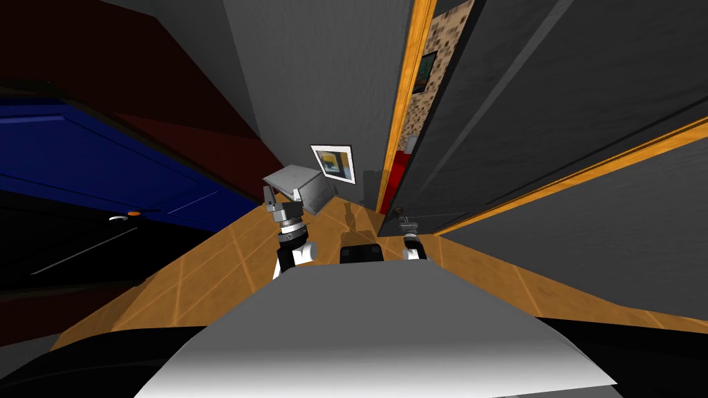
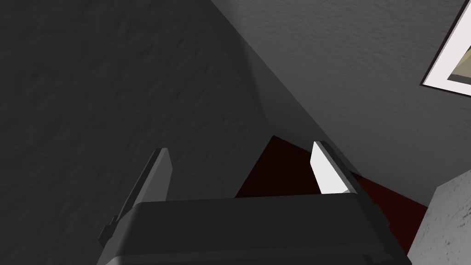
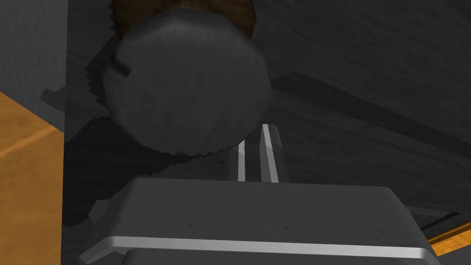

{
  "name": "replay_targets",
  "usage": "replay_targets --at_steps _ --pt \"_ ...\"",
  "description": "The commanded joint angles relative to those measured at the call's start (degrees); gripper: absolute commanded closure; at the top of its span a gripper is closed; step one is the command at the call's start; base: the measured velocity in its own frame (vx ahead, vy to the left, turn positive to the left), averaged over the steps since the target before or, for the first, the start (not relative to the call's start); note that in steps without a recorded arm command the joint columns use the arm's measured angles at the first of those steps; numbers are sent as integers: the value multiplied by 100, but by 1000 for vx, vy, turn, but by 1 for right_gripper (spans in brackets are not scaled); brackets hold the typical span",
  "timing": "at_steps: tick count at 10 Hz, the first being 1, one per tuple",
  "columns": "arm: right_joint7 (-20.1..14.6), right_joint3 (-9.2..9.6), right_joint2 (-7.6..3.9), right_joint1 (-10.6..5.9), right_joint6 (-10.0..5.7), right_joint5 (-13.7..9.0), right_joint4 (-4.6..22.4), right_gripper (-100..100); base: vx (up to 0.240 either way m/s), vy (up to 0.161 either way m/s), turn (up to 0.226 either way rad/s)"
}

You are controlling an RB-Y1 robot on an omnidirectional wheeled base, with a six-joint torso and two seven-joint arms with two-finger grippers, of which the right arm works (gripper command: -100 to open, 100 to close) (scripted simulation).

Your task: Pull the door open

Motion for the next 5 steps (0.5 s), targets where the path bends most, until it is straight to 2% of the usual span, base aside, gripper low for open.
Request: replay_targets --at_steps 1,4,5 --pt "-162 150 86 -113 -101 14 -33 -100 -47 -24 32" --pt "-600 264 77 -87 -105 -171 -66 -100 -59 -23 57" --pt "-612 264 77 -87 -105 -171 -66 -100 -46 -11 65"
